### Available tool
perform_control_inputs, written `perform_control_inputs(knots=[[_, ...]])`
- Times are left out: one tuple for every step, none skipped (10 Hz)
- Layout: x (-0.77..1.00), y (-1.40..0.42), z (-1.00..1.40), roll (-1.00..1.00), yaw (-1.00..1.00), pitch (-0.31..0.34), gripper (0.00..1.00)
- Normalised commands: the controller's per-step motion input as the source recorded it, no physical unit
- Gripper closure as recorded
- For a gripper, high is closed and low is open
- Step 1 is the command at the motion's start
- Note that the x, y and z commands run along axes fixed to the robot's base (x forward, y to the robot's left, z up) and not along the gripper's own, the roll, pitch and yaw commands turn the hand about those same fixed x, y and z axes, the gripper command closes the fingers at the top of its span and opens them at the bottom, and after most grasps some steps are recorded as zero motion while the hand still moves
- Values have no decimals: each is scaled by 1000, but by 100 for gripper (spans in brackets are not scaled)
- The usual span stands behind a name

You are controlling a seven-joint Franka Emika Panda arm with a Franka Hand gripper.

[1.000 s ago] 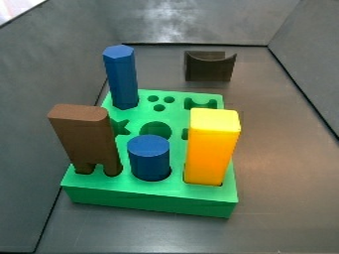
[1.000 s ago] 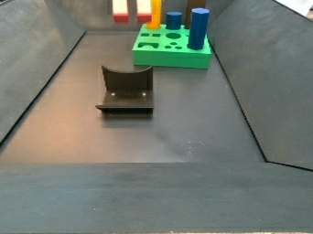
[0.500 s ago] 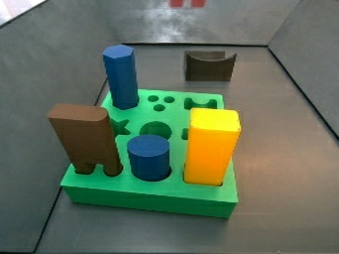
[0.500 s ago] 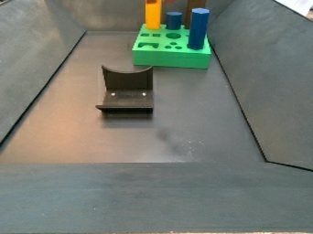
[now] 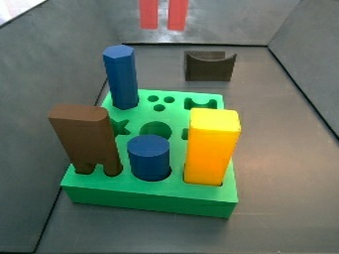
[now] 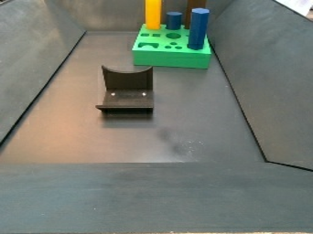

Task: Pick up the double-square object. Move up. Rotate the double-square object. Place the double-square object on the fixture. Regrasp the double-square object. Move to above the board. Insert the double-square object.
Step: Move to above the board, then insert the double-square object.

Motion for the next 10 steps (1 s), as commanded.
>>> perform_control_inputs(knots=[[-82, -25, 12, -1000, -148, 18, 100], [-61, 3, 7, -944, -128, 14, 100], [-52, 16, 6, -708, -86, 4, 100], [-43, 10, 2, -484, -52, -9, 100], [-32, 8, -1, -275, -27, -7, 100], [0, 0, -43, 0, 0, 0, 100], [0, 0, -46, -24, 0, 0, 100], [0, 0, -17, 0, 0, 0, 100], [397, -66, -289, -40, -66, -9, 100], [974, -354, -214, -83, -46, 0, 100]])
